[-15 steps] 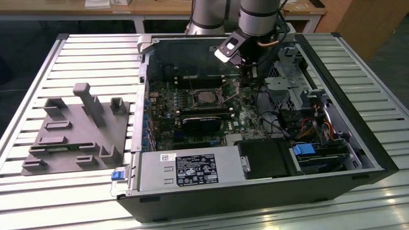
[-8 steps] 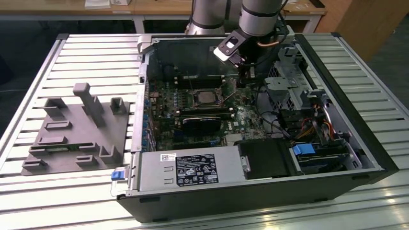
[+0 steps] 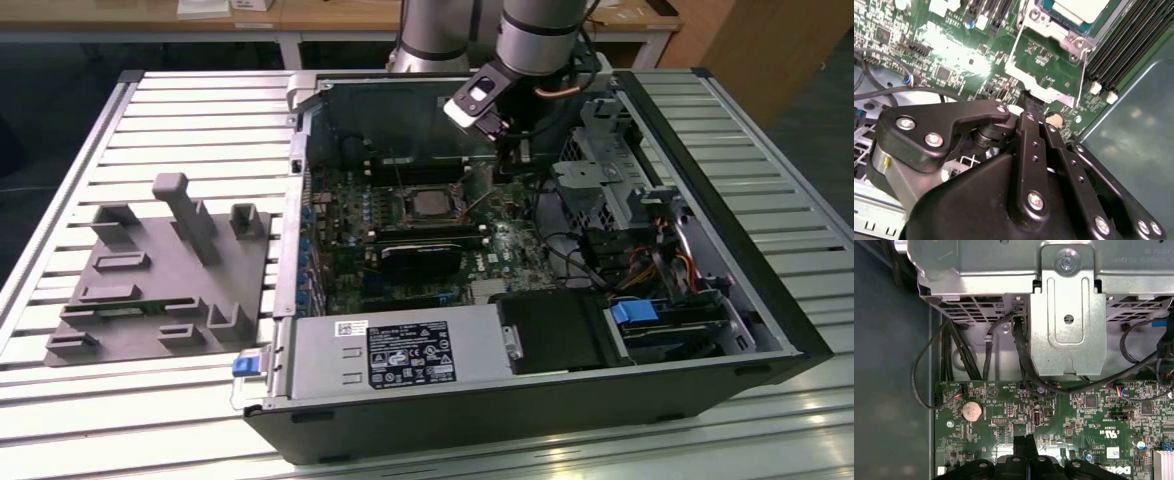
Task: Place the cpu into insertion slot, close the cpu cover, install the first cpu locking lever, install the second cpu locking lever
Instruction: 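Close the cpu cover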
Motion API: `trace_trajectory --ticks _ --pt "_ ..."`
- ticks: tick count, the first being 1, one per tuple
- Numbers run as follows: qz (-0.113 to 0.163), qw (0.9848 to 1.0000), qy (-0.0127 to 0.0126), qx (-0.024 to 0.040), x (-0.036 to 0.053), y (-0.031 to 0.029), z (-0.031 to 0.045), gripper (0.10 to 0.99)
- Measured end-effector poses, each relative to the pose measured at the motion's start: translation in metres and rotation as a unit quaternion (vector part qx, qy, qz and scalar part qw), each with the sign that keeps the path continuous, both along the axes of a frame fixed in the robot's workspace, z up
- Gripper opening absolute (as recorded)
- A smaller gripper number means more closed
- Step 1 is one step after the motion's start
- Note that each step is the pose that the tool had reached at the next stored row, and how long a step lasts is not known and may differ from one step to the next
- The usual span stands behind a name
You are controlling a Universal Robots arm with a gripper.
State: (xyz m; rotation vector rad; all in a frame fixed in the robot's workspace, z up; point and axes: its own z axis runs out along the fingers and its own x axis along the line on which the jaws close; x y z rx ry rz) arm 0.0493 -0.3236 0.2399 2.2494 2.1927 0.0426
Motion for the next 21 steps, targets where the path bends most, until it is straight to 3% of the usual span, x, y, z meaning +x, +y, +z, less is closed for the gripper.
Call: trace_trajectory --ticks 15,21 --pt "0.0 1.0 -0.0019 0.0 -0.0374 -0.0001 0.0 0.106" --pt "0.0 1.0 -0.0027 0.0 -0.0474 -0.0001 0.0 0.106"
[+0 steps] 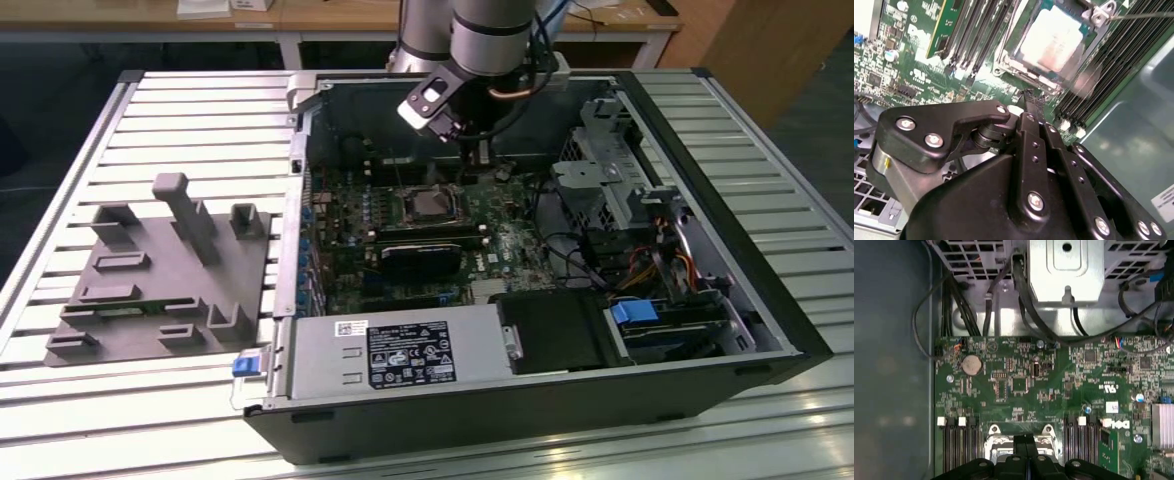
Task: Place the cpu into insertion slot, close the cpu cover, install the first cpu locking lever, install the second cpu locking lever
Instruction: 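Close the cpu cover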
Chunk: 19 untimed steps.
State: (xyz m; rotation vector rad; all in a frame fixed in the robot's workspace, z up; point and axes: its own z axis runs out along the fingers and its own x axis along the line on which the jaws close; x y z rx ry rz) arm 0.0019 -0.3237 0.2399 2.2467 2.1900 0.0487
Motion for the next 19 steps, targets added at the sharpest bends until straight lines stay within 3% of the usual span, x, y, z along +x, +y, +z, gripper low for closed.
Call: trace_trajectory --ticks 6,7,19 --pt "0.0 1.0 -0.0004 -0.0001 -0.0086 0.0 0.0001 0.106" --pt "0.0 1.0 -0.0005 0.0 -0.0165 0.0 -0.0003 0.106" --pt "0.0 1.0 -0.0005 -0.0001 -0.0353 -0.0002 -0.0139 0.106"
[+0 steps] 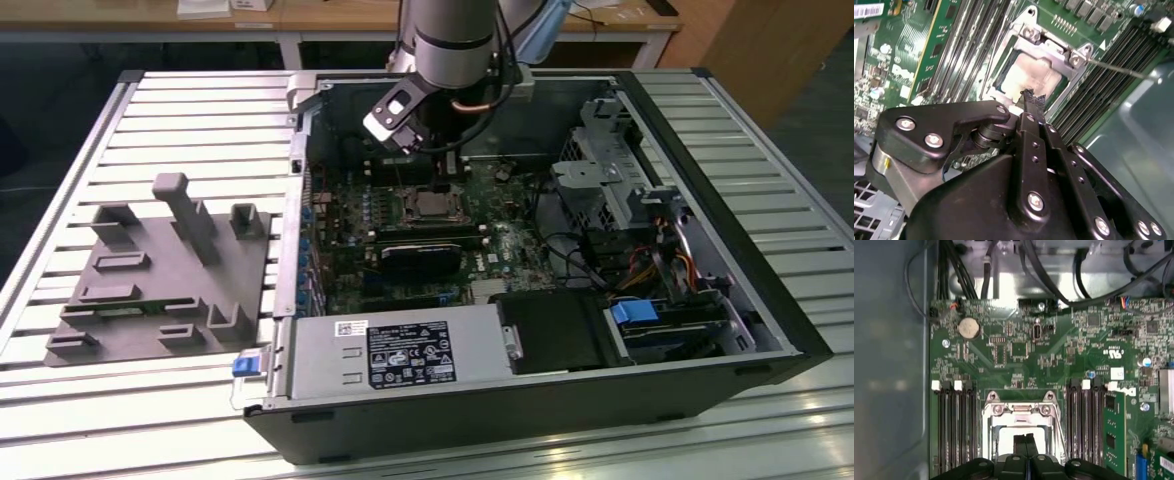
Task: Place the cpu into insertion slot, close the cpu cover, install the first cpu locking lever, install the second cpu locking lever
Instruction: 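Close the cpu cover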
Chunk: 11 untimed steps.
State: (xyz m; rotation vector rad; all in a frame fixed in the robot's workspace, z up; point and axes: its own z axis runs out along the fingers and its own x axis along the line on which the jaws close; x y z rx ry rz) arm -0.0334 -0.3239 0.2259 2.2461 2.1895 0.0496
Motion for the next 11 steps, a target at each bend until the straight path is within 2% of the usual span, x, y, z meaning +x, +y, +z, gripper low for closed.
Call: trace_trajectory --ticks 7,11 --pt "0.0 1.0 0.0 0.0 -0.0081 -0.0005 -0.0073 0.106" --pt "0.0 1.0 0.0001 -0.0001 -0.0085 -0.0006 -0.0081 0.106"
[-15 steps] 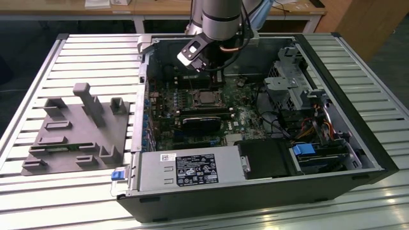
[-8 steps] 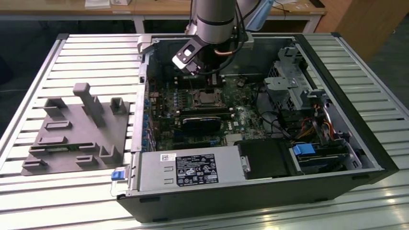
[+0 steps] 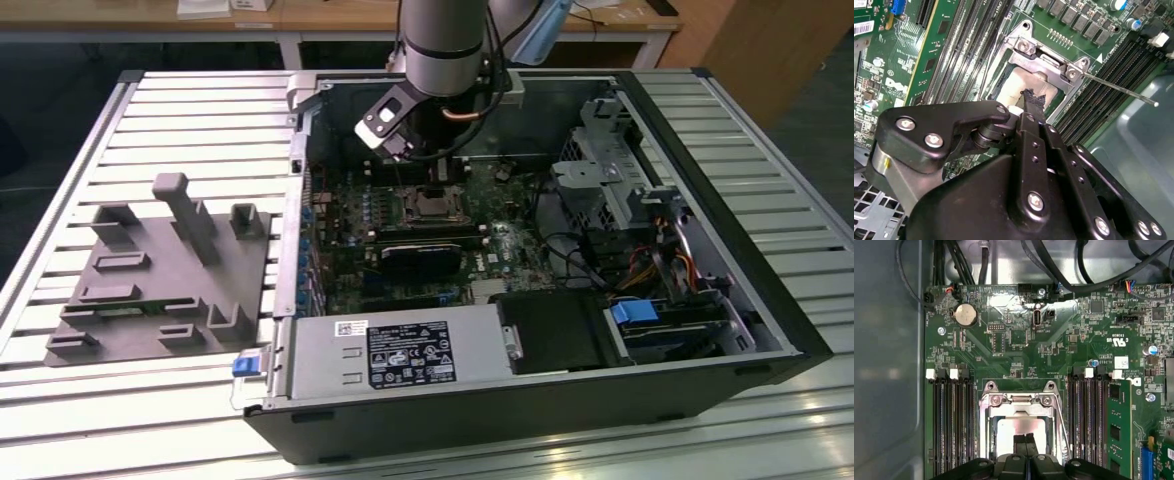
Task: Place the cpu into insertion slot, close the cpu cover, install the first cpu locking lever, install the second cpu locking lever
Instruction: 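Close the cpu cover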
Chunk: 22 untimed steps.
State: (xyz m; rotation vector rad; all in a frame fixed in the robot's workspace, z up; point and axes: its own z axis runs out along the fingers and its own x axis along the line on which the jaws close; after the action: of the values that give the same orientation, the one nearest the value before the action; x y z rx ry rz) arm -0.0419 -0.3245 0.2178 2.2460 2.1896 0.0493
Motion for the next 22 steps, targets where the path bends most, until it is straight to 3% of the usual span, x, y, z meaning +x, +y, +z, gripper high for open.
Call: trace_trajectory --ticks 4,7,11,17,22 --pt "0.004 1.0 -0.0001 0.0001 0.0 0.0 -0.0002 0.106" --pt "0.029 0.9996 -0.0001 0.0001 0.0 0.0 -0.0005 0.106" --pt "0.066 0.9978 -0.0001 0.0001 0.0 0.0001 -0.0008 0.106" --pt "0.121 0.9927 -0.0001 0.0001 0.0 0.0 -0.0012 0.106" --pt "0.165 0.9863 -0.0001 0.0001 0.0 0.0 -0.0016 0.106"
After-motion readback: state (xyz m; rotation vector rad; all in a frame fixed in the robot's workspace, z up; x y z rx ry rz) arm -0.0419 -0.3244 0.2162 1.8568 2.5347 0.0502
